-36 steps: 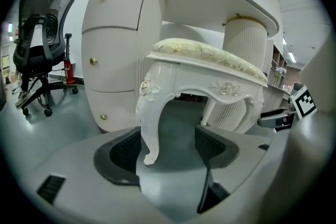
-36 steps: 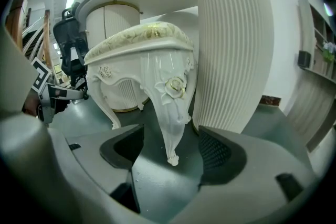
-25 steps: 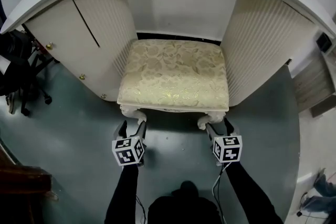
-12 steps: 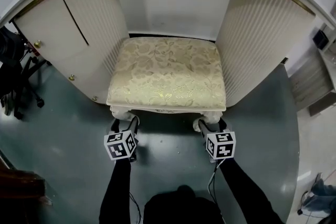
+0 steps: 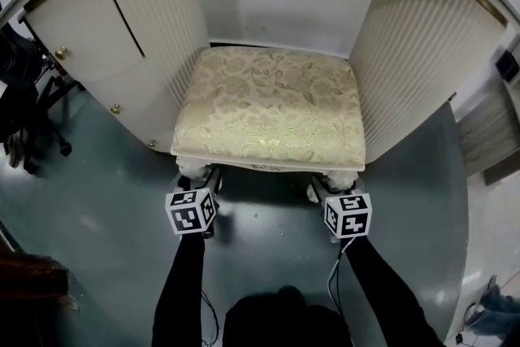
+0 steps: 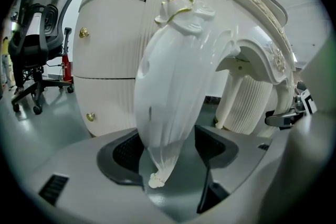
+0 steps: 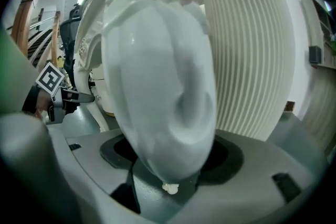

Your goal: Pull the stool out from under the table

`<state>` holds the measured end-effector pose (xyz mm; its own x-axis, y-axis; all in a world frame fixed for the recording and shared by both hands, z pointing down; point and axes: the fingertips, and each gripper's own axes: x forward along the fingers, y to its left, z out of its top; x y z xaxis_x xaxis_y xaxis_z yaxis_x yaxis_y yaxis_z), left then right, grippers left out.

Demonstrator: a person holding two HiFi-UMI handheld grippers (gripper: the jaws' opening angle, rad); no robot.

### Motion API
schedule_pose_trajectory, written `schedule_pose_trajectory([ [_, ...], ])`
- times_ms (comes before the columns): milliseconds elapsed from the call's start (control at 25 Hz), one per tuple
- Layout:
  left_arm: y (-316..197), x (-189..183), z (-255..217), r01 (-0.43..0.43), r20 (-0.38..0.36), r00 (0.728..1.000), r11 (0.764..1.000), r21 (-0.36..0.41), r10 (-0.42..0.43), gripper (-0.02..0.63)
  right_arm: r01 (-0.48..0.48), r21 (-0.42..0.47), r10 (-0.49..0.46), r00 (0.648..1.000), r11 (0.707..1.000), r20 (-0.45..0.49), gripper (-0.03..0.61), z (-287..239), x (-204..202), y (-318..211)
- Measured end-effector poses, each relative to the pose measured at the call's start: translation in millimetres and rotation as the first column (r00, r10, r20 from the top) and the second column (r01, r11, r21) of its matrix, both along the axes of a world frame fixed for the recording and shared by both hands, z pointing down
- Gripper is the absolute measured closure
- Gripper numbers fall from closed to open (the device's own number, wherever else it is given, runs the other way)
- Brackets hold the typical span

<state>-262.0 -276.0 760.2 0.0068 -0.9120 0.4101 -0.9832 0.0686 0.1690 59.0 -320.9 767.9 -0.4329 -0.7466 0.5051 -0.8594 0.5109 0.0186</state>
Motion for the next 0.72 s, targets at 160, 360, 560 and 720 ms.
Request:
schedule_pose_trajectory([
  [160,-6.9,0.6,-2.3,-0.029,0.020,0.999,1.000,-0.001,0.029,0.287,-0.010,0.024,0.010,1.000,1.000,-0.017,0.308,-1.6,2.0,-2.7],
  [360,-9.2,-0.4,-6.8,-0.023,0.050,0.998,1.000,0.011,0.023,0.348,0.009,0.030,-0.008,1.000,1.000,-0.024,0.345,-2.2,-0.3,-3.0],
  [560,-7.5,-5.4,-5.9,0.003,0.055,0.998,1.000,0.005,-0.003,0.411,0.006,0.027,-0.006,1.000,1.000,-0.011,0.365,-1.6,-0.7,-1.2],
  [720,-8.0,-4.6,-5.3,0.000,0.057,0.998,1.000,-0.006,0.000,0.413,-0.004,0.013,0.004,1.000,1.000,0.006,0.383,-0.9,-0.3,-0.1],
])
